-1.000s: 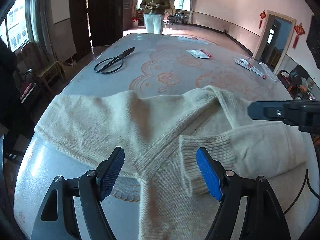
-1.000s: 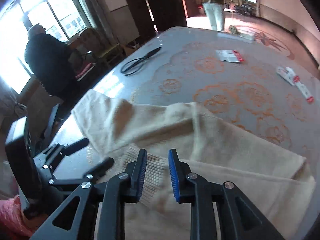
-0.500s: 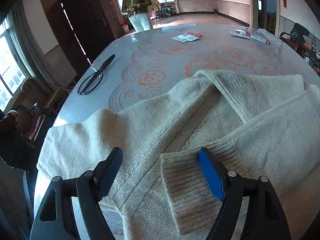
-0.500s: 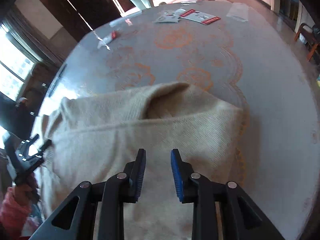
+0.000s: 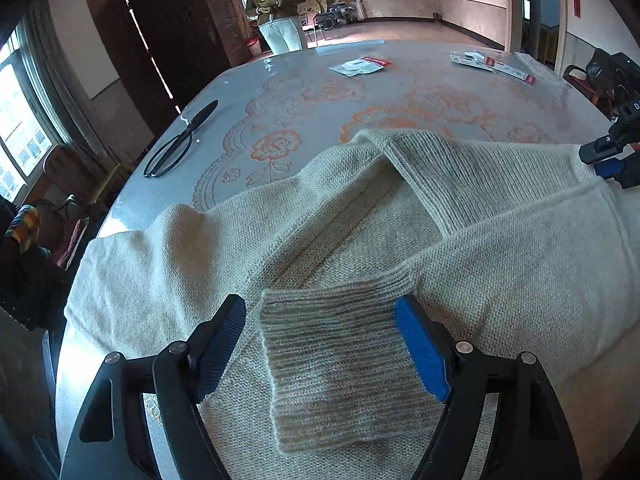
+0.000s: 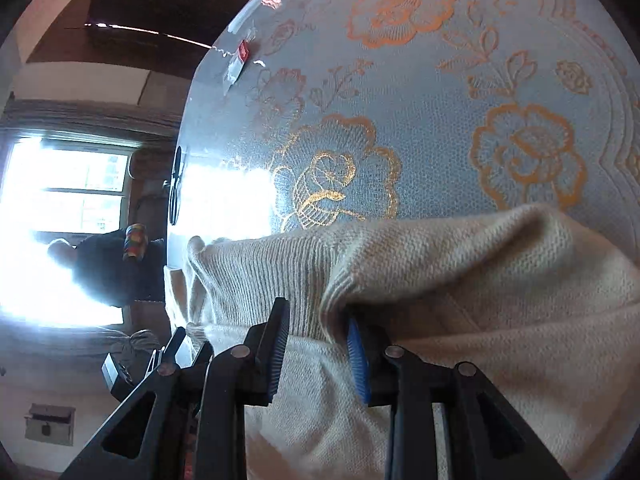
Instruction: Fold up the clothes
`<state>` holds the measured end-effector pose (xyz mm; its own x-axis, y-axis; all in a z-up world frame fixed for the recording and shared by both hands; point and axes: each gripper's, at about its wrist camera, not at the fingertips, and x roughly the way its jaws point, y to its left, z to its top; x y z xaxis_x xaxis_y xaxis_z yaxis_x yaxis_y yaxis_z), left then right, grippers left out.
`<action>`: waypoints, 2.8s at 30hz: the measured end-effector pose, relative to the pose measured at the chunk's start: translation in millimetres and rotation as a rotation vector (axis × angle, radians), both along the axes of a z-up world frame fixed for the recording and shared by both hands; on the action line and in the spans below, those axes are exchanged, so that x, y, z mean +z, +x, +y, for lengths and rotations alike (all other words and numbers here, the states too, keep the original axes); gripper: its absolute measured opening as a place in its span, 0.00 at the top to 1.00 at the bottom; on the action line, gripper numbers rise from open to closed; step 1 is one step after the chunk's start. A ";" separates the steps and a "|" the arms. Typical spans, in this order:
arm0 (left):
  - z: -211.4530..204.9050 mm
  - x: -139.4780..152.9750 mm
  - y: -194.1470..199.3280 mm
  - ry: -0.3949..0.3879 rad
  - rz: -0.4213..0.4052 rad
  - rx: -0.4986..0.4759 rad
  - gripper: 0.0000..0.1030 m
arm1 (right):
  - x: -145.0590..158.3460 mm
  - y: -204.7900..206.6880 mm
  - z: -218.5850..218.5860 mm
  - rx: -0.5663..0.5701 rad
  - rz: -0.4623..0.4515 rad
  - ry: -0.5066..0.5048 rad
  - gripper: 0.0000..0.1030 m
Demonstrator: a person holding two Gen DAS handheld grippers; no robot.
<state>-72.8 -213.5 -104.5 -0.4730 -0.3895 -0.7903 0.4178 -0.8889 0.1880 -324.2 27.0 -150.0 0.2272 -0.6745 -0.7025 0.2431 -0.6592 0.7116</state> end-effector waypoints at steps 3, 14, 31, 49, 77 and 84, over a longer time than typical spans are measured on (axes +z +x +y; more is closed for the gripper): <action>1.2 -3.9 -1.1 -0.003 -0.007 0.006 0.23 | -5.0 -11.1 -5.4 -0.046 -0.094 -0.101 0.84; -0.2 -7.7 -4.1 -0.013 -0.019 0.029 0.23 | -44.2 -88.5 10.0 -0.545 -0.315 -0.320 0.73; 0.0 -7.1 -6.9 -0.007 0.011 0.062 0.23 | 15.1 -4.1 -26.8 0.335 0.098 0.111 0.75; 2.9 -13.3 6.2 -0.006 0.016 0.092 0.23 | 20.7 -93.6 -53.2 -0.281 0.015 -0.198 0.75; -57.5 -8.5 66.8 0.076 0.134 0.254 0.23 | 35.1 206.7 -203.0 0.768 0.662 0.201 0.72; -58.2 -9.5 84.6 0.090 0.135 0.227 0.23 | 20.9 234.2 -266.1 0.938 0.736 0.242 0.78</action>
